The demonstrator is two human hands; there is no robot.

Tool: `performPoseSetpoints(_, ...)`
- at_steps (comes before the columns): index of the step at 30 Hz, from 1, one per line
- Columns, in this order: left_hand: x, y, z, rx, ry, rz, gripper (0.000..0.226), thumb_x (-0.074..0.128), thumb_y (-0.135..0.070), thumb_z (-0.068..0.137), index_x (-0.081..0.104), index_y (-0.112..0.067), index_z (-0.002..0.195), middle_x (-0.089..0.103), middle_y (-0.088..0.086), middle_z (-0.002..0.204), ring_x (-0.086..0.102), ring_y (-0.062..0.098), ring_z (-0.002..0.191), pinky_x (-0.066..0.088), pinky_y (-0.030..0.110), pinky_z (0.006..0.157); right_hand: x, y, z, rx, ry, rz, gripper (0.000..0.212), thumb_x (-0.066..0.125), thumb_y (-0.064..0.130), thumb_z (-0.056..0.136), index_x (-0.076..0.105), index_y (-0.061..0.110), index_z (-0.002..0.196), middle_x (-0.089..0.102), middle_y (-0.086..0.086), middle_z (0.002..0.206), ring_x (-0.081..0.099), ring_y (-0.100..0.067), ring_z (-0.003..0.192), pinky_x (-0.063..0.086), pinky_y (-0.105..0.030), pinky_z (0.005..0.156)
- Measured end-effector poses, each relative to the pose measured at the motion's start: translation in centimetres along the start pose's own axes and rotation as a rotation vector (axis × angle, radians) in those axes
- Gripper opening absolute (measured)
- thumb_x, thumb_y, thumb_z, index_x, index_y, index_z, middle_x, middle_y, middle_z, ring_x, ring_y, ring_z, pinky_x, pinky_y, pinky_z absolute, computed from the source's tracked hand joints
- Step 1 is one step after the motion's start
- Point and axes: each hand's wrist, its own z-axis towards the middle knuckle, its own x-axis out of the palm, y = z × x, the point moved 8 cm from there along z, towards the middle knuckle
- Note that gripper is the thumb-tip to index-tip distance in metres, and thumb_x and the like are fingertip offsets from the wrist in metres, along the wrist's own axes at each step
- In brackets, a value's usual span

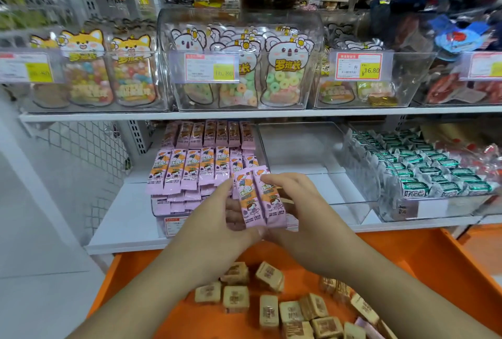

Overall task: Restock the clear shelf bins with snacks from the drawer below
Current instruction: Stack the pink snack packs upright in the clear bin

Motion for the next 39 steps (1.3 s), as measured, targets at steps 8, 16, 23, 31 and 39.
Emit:
performPoseSetpoints(8, -0.4, -2.2, 1.0, 0.305, -0.034, 0.461, 0.084, 0.074, -0.057, 0.087, 0.021, -0.058, 0.151, 0.043, -0.04, 0.125, 0.045, -0.021, 0.11, 0.044, 0.01, 0.087, -0.9, -0.8, 1.9, -0.029, -0.077, -0.038, 0.073, 0.083, 0.007, 0.084, 0.052, 0.039, 0.142, 0.047, 0.023, 0.136, 0.058, 0.002, 0.121, 0.052, -0.025, 0.104)
performPoseSetpoints(16, -2.1, -1.8, 6.2, 0.423, -0.137, 0.948, 0.068, 0.057, -0.033, 0.1, 0.029, -0.035, 0.161, 0.047, -0.013, 0.144, 0.037, 0.016, 0.134, 0.035, 0.035, 0.113, -1.3, -1.7, 6.5, -0.031, -0.125, -0.059, 0.066, 0.083, 0.011, 0.085, 0.057, 0.033, 0.141, 0.049, 0.028, 0.128, 0.055, 0.011, 0.118, 0.05, -0.019, 0.102)
performPoseSetpoints(23, -1.9, 0.5, 8.1, 0.38, -0.137, 1.059, 0.066, 0.061, -0.036, 0.094, 0.037, -0.036, 0.156, 0.036, -0.014, 0.156, 0.025, 0.021, 0.141, 0.023, 0.045, 0.117, 0.1, -2.9, 7.7, 0.026, -0.031, -0.303, 0.082, 0.087, 0.034, 0.083, 0.044, 0.037, 0.153, 0.049, 0.019, 0.149, 0.047, -0.004, 0.134, 0.039, -0.025, 0.114)
performPoseSetpoints(31, -2.3, 1.6, 8.4, 0.355, -0.107, 1.042, 0.083, 0.021, -0.076, 0.091, 0.013, -0.036, 0.163, 0.01, -0.011, 0.164, 0.006, 0.021, 0.15, 0.01, 0.046, 0.125, 0.3, -4.1, 8.0, 0.005, 0.019, -0.349, 0.07, 0.069, 0.028, 0.1, 0.034, 0.035, 0.161, 0.041, 0.018, 0.151, 0.026, -0.006, 0.145, 0.026, -0.031, 0.123)
performPoseSetpoints(39, -2.5, 1.7, 8.8, 0.403, -0.214, 0.992, 0.059, 0.045, -0.063, 0.098, 0.043, -0.034, 0.15, 0.043, -0.018, 0.153, 0.032, 0.017, 0.139, 0.02, 0.039, 0.116, 0.7, -3.8, 8.2, 0.033, -0.039, -0.349, 0.061, 0.069, 0.031, 0.099, 0.038, 0.042, 0.15, 0.044, 0.011, 0.148, 0.041, -0.009, 0.138, 0.033, -0.022, 0.109)
